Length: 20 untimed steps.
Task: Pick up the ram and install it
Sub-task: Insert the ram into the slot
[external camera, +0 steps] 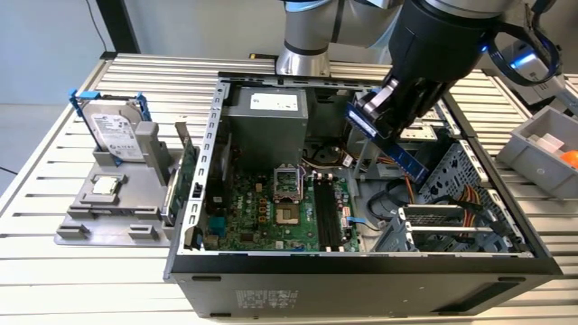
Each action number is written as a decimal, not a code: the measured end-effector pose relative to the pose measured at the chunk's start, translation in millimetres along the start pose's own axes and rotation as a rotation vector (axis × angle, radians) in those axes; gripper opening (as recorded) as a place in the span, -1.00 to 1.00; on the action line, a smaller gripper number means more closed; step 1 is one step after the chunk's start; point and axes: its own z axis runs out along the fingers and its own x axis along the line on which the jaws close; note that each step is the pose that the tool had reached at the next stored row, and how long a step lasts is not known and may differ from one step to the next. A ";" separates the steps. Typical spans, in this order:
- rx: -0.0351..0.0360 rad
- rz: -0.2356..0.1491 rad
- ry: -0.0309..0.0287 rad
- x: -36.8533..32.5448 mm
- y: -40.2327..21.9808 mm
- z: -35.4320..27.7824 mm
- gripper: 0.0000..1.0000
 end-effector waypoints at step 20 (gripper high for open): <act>0.0081 0.110 -0.0085 0.3 0.2 0.2 -1.00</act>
